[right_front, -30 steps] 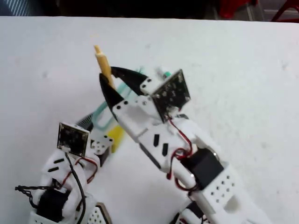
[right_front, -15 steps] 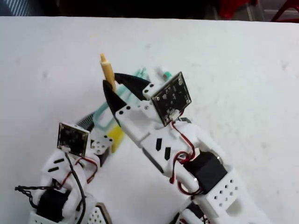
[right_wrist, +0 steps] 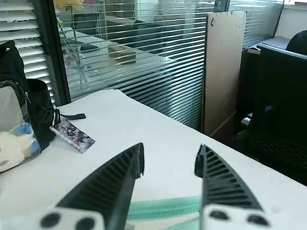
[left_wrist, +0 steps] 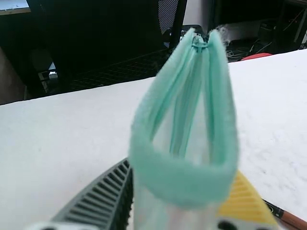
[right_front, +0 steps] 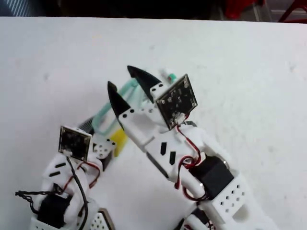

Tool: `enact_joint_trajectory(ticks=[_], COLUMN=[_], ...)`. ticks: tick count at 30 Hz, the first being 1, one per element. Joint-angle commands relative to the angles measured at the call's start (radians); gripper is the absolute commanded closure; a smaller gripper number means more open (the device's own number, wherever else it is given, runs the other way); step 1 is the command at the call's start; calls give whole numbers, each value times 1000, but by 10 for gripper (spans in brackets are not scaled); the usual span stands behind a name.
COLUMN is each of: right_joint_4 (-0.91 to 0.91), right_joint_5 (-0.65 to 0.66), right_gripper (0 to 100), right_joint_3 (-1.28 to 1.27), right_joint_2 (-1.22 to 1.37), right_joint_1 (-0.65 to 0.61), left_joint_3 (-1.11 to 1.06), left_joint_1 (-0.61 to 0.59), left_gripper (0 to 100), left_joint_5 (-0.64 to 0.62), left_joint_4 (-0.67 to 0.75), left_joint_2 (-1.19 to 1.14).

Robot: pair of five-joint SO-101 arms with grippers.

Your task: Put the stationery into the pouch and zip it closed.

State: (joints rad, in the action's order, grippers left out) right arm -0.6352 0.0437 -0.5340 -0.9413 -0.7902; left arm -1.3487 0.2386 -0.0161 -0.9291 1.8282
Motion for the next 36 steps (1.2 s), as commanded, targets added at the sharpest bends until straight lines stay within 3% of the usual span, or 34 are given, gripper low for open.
enact_joint_trajectory(ticks=[1,5,11,22,36], right_joint_4=[-4,-2,-4,-185,-277], right_joint_5=[-8,-2,129,126,133], right_gripper=[833,833,833,833,833], right_joint_3=[9,11,40,290,302], right_joint_2=[-27,-30,-25,-22,-30], right_joint_1=[-5,-1,1,156,289], left_joint_3=[6,6,6,6,6], left_joint_1=[-7,-7,-7,-7,-7], left_gripper=[758,758,758,758,758], left_joint_5=[-9,-9,-9,-9,-9], left_joint_4=[12,12,12,14,12], left_joint_2=[1,1,1,1,1])
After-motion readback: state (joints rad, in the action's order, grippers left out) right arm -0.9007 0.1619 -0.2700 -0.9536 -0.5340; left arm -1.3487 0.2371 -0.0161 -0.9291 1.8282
